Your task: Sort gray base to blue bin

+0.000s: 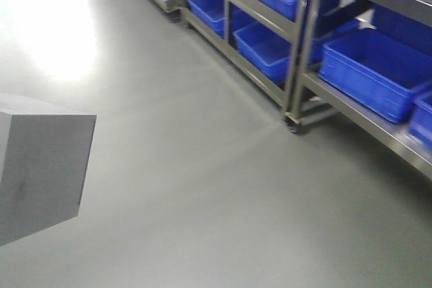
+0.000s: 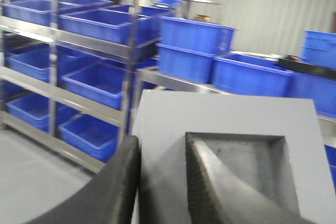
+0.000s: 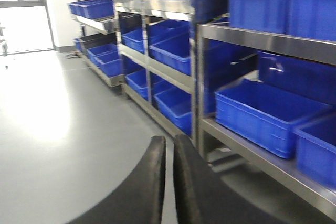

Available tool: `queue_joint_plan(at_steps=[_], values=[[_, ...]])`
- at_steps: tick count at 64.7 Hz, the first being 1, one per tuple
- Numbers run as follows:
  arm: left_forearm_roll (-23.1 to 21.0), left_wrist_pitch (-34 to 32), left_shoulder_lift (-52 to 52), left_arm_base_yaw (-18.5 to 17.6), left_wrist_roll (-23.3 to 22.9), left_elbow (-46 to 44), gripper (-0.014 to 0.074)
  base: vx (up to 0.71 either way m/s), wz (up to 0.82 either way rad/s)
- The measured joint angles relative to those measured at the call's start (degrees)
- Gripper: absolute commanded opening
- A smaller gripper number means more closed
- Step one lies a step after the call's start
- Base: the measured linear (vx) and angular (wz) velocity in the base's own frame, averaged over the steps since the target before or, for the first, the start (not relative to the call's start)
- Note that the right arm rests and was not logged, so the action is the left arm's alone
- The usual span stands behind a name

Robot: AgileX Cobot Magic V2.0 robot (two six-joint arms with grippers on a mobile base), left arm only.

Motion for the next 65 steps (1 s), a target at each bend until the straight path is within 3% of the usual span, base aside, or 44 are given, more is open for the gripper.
queue_joint_plan(at_steps=[37, 65], values=[[0.0, 0.0, 0.0, 0.0, 0.0, 0.0, -0.0005, 0.37, 0.51], [0.0, 0.0, 0.0, 0.0, 0.0, 0.0, -0.0005, 0.42, 0.21]])
